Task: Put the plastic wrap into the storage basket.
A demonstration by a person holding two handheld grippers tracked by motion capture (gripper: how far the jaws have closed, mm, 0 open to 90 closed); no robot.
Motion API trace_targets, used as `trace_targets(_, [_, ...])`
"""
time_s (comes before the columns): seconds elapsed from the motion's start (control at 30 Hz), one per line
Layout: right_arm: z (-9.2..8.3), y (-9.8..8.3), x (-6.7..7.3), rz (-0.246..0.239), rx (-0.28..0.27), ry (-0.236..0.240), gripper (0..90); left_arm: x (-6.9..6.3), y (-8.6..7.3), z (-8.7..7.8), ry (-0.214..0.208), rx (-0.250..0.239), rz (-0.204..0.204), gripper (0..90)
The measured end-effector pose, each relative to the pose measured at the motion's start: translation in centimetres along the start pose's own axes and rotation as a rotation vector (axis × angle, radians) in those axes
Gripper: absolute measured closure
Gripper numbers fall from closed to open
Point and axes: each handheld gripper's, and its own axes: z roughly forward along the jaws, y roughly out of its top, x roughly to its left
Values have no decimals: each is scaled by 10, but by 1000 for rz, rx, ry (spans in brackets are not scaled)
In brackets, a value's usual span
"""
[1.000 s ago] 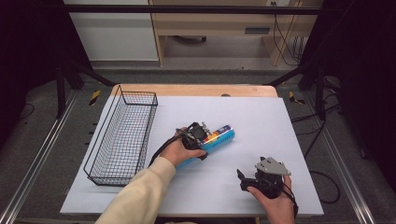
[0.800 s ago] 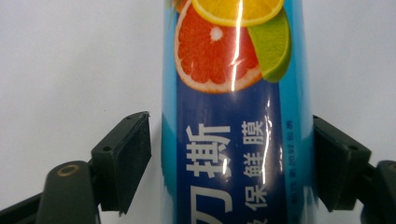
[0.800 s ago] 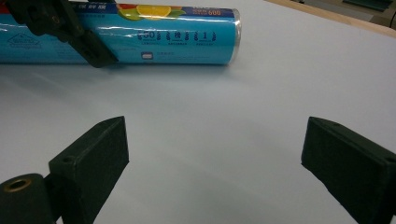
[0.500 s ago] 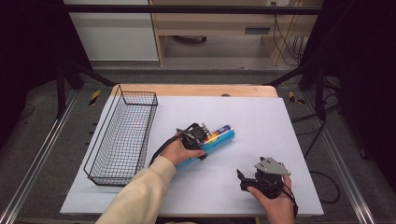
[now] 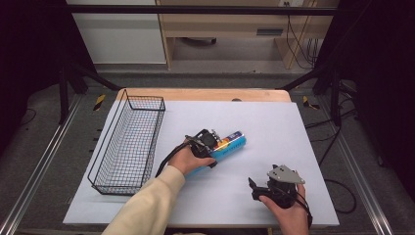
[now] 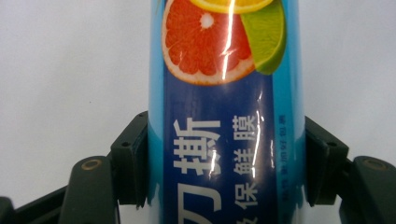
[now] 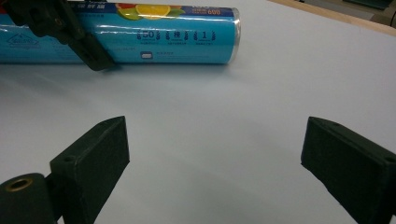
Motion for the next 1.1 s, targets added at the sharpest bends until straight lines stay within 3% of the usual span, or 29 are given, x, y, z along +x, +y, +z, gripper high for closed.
trace_targets(0.37, [0,0,-1,0,-3,-2,82,-2,-1,-4,36,-14,-2,319])
trace_targets(0.67, [0,0,-1,0,-2,-2,82,-1,-3,-27,60,-66,-18,320])
trace_targets(1.1, [0,0,-1,3,-5,1,82,-11,-1,-59,98,-113,-21,320])
